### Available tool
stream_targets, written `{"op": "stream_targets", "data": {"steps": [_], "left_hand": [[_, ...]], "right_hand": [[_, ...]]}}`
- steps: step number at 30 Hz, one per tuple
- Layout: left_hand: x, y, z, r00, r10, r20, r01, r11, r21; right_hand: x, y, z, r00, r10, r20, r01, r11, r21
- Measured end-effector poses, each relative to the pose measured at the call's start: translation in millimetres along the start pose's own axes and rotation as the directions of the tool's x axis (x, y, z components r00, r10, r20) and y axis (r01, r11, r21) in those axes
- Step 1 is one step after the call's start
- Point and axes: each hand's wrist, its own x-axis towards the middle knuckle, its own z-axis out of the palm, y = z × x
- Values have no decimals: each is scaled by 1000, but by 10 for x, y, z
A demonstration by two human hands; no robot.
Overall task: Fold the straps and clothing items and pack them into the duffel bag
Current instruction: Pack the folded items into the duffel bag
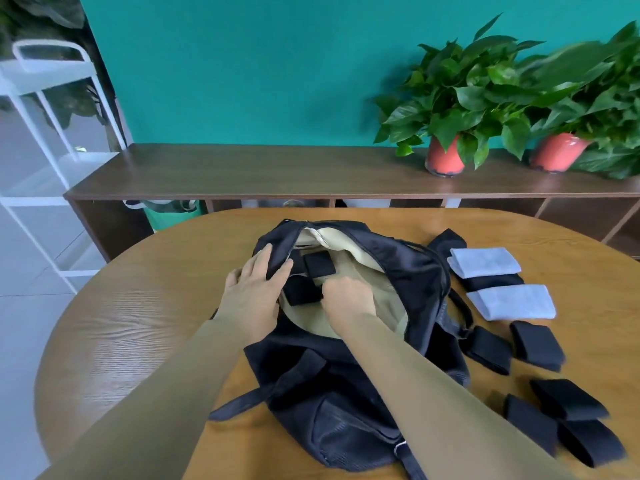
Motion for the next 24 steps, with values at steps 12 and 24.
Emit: {"op": "stream_targets", "data": {"steps": [12,24], "left_hand": [[67,-42,120,1000,14,-18,-14,1000,14],[47,-16,49,1000,1,8,-2,998,60]], "right_hand": [[94,27,113,997,72,-10,-72,997,6],[146,45,35,999,33,-5,-33,999,-19]]}}
